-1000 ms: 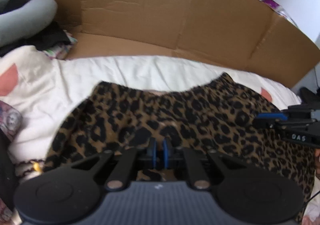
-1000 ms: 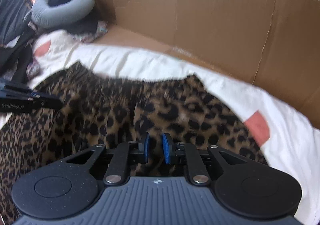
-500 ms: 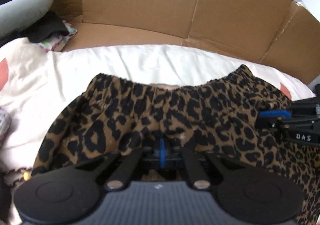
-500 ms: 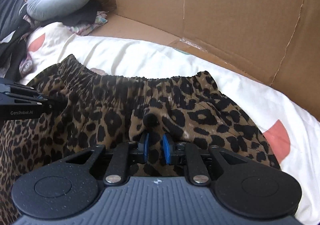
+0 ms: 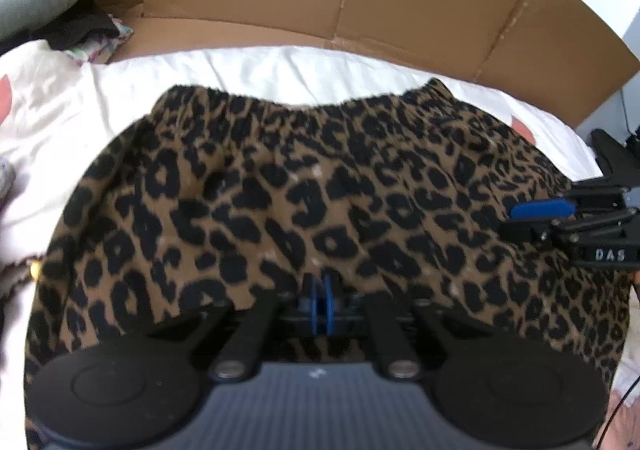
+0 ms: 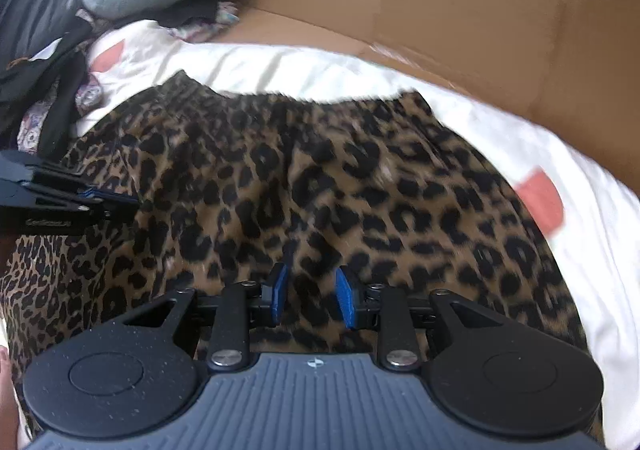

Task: Fold clothes

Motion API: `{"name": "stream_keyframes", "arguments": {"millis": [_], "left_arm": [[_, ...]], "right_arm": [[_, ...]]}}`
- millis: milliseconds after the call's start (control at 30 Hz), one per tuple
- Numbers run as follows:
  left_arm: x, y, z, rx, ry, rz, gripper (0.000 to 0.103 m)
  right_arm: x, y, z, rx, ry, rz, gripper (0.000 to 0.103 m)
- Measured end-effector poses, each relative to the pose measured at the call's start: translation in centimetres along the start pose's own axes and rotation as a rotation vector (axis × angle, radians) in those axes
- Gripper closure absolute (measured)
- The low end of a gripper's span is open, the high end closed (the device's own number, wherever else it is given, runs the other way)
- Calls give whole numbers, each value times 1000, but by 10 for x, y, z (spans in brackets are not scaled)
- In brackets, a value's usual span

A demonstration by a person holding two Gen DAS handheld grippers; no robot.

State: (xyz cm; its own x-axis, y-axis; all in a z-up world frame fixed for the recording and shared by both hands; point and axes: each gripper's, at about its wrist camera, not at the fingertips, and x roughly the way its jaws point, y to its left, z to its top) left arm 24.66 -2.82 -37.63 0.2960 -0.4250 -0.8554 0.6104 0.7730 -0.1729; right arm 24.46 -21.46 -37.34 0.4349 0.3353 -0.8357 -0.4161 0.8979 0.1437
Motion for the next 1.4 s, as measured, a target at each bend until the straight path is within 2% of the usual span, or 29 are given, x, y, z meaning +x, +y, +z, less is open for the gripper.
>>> {"name": "stream_keyframes", "arguments": {"millis": [133,400,600,667,867,1033,1133,1400], "left_arm": [[-3,-9,-11,2,21,-6,94],[-17,-13,-26,-48,38,-12,87],[-22,-20,-40,-50,60,-26,85],[-22,-21,-42,-79,65,-48,84],[-19,-33,-44,-67,83,-83,84],[-24,-37,-53,-60,113,-105,83],[-27,-37,-62,-92,142,-117,82],[-33,-43,-83,-55,194,-141,80]], "right_arm": [[-2,-1,-16,25,30,-25,70],[-25,-1,-29,73,-16,-50,69],[-30,2,-50,68,13,-57,68],[-25,1,-56,77,29,-56,68],[-19,13,-55,74,23,-44,63],[-26,22,-64,69,43,-15,62],[-32,25,-71,69,55,-15,62],[-41,28,-92,44,84,-21,61]]}}
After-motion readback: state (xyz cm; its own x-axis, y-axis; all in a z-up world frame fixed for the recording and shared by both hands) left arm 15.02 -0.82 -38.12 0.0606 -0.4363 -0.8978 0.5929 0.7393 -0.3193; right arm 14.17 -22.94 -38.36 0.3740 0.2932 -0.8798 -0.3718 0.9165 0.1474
